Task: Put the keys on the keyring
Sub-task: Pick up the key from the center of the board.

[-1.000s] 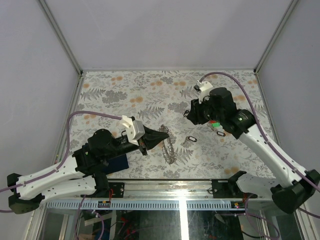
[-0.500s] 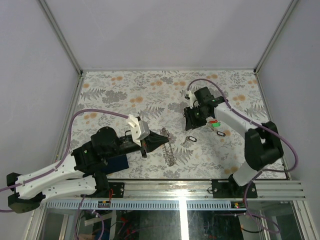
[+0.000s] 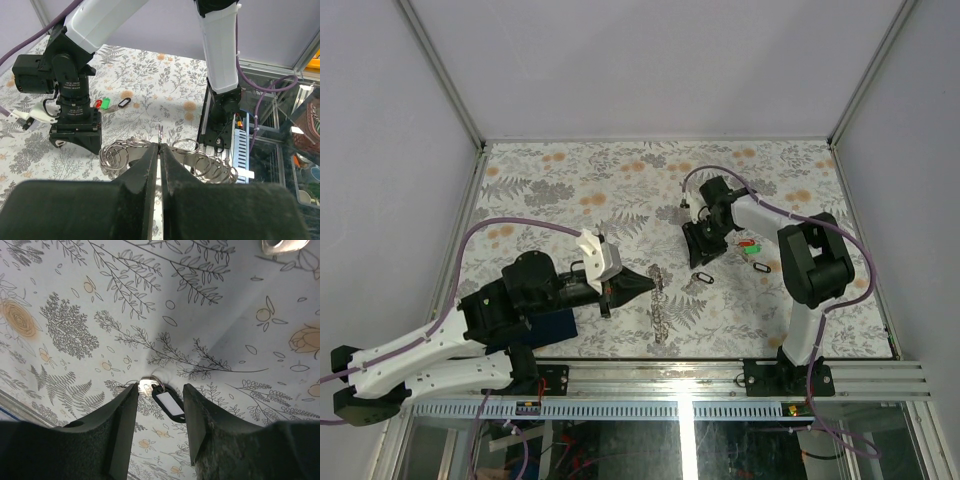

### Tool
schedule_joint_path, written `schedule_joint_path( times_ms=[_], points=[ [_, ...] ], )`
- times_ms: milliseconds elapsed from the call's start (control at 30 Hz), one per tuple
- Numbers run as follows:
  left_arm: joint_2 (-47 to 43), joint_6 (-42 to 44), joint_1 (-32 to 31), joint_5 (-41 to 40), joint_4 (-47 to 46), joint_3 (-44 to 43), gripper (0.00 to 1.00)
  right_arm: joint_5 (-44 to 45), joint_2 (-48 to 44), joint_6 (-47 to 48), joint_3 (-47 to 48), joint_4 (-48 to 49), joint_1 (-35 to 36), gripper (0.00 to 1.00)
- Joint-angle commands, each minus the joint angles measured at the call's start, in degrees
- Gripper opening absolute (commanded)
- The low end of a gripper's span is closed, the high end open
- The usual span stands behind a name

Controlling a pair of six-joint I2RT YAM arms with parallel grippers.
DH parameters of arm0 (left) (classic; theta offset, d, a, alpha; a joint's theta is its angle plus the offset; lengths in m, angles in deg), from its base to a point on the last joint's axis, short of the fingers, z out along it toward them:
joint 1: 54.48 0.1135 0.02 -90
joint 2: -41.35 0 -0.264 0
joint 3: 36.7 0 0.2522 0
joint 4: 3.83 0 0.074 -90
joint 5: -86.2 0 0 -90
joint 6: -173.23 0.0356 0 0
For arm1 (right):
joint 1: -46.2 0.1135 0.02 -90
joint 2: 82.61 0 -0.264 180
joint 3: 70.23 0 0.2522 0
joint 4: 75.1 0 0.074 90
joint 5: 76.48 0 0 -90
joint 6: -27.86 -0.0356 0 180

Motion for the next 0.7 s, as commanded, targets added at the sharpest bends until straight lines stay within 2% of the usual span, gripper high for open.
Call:
schedule_joint_path(
  times_ms=[0,667],
  points=[
    [-0.39,0.94,0.43,0.11,-1.95,-2.94,0.0,-3.06,1.74,3.44,3.26,-1.92,-0.64,0.47],
    [1.6,0.73,0.4,1.5,-1.07,-4.05,0.0,-8.05,4.58,5.27,1.85,-3.35,-0.83,0.41]
  ],
)
